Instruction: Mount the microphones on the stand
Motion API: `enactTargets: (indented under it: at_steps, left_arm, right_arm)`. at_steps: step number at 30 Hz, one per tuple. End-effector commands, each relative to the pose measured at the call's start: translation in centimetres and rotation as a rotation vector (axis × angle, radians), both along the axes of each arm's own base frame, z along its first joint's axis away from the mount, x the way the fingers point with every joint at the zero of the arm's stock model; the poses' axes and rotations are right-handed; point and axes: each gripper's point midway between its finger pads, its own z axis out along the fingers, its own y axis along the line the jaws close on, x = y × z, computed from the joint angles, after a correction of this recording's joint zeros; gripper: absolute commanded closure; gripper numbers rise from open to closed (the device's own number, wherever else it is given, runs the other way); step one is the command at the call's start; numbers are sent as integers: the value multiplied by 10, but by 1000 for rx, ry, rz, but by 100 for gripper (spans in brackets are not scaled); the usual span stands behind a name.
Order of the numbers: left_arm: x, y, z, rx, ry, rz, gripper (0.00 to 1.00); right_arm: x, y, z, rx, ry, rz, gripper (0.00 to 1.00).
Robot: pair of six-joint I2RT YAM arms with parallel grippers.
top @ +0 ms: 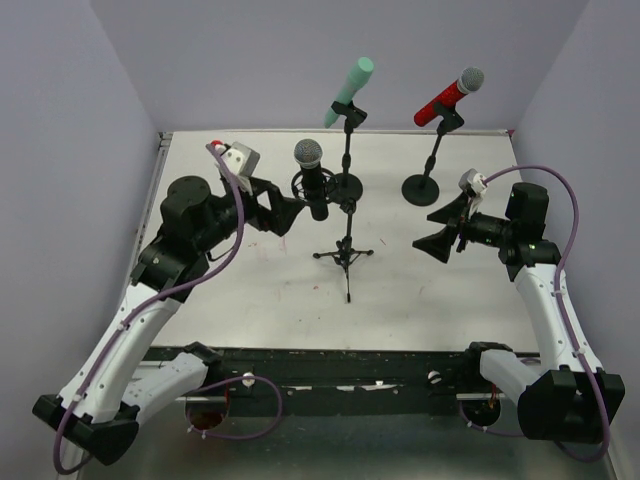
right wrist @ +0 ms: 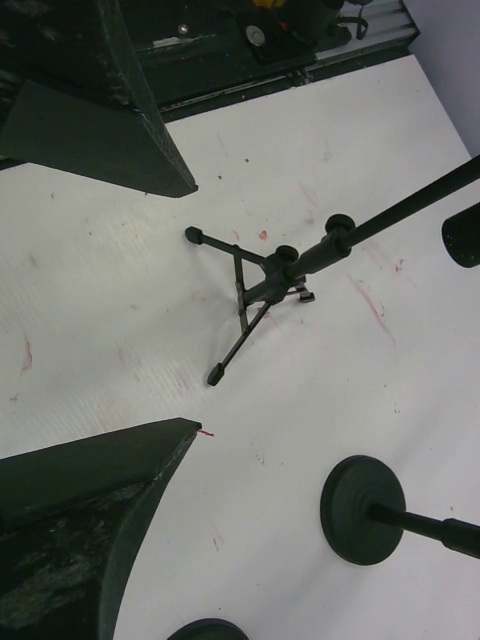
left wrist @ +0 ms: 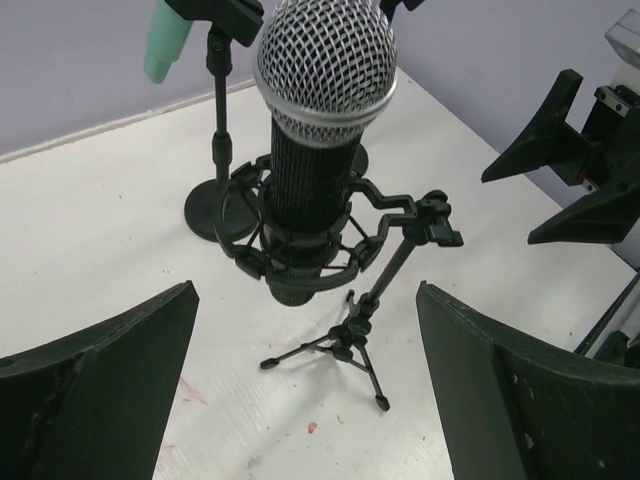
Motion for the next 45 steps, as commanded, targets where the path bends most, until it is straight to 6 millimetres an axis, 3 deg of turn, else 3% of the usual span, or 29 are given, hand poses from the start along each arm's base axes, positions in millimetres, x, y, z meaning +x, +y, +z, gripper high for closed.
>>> enactTargets:
  at_steps: [1, 5, 7, 11, 15, 22, 30, 35, 41, 45]
  left_arm:
    - [-19, 14, 4, -81, -115, 15, 1]
    - [-47, -1, -29, -204, -139, -127, 3]
    - [-61, -12, -49, -268, -144, -214, 8]
    - [-66, -28, -80, -298, -157, -264, 10]
    - [-57, -49, -96, -225, -217, -249, 10]
    - [-29, -79, -90, -194, -383, -222, 12]
    - [1, -108, -81, -188, -433, -166, 19]
    - [9, -121, -84, -172, -454, -122, 26]
    - [16, -137, -90, -128, -464, -74, 39]
    - [19, -140, -96, -73, -492, -47, 61]
  right_arm:
    - [-2, 0, -2, -14, -4, 3, 1]
    - [-6, 2, -4, -4, -18, 28, 0]
    - [-12, 5, -15, 7, -7, 49, 0]
    - [-25, 10, -29, 26, -39, 112, 0]
    - [-25, 10, -30, 9, -55, 121, 0]
    - [-25, 9, -29, 8, -57, 119, 0]
    - [-28, 11, -28, 10, -53, 133, 0]
    - [-29, 12, -28, 6, -55, 142, 0]
    - [-29, 13, -28, 0, -56, 149, 0]
    - [-30, 14, -27, -1, -59, 151, 0]
